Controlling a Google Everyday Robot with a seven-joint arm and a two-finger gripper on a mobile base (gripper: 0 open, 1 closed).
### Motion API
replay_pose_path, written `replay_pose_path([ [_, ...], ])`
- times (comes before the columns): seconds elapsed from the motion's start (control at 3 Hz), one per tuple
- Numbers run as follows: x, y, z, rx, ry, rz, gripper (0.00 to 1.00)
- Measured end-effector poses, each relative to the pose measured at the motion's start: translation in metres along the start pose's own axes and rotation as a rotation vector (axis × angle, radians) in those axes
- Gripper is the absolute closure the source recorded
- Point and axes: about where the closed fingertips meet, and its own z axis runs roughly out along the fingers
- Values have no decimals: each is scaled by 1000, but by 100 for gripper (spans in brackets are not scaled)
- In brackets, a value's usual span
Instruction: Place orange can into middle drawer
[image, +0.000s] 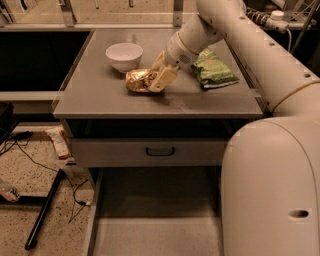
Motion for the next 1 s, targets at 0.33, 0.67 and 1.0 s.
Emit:
replay_pose_path([
  [0.33,0,0,0,0,0,0,100],
  [0.67,-1,0,-1,3,0,3,100],
  [1.0,8,7,-18,30,-25,47,100],
])
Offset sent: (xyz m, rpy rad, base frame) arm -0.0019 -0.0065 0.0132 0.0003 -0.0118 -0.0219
